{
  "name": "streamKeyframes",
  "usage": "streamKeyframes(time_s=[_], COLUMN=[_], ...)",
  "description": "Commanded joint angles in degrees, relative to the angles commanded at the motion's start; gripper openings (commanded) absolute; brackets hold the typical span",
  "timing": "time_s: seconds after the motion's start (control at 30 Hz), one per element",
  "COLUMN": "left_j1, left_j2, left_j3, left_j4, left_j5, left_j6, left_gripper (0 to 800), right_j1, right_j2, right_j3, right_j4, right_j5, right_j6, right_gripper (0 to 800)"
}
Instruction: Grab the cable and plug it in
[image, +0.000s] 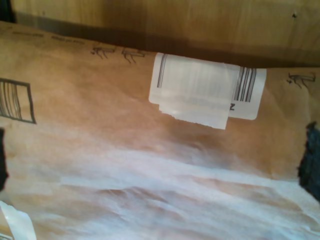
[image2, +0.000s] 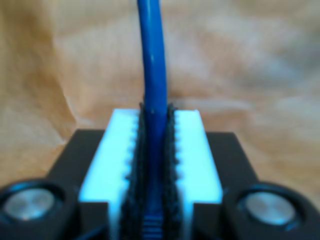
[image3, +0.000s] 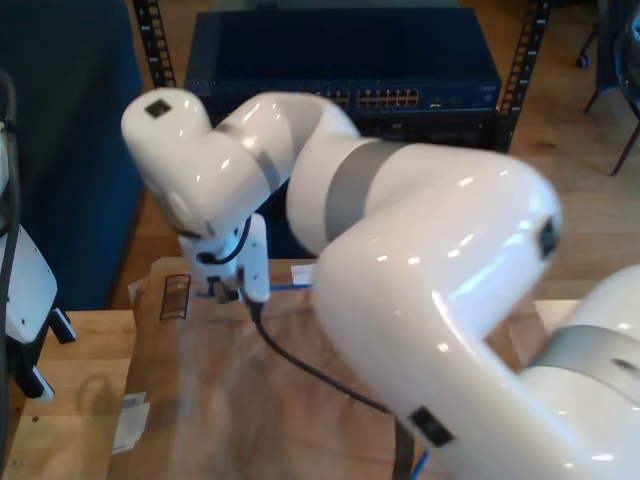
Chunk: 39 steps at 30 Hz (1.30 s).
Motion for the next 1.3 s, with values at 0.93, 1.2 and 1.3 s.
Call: streamKeyframes(time_s=[0.93, 1.2, 1.3], left_j1=[-24.0, -25.5, -25.6], left_j2=[2.5, 2.5, 2.5], left_j3=[-9.0, -12.0, -13.6], left_j4=[-26.5, -30.8, -32.5], left_j5=[-1.6, -0.8, -0.1], left_j6=[-4.9, -4.7, -4.7], left_gripper=[799, 799, 799], right_j1=[-31.6, -33.0, -34.4], right_j2=[-49.7, -49.5, -49.2], right_j3=[33.5, 28.0, 25.1], right_j4=[29.0, 35.2, 36.9], right_j5=[8.8, 9.8, 11.3], right_j6=[-20.6, -20.7, -20.7], right_gripper=[2, 2, 2])
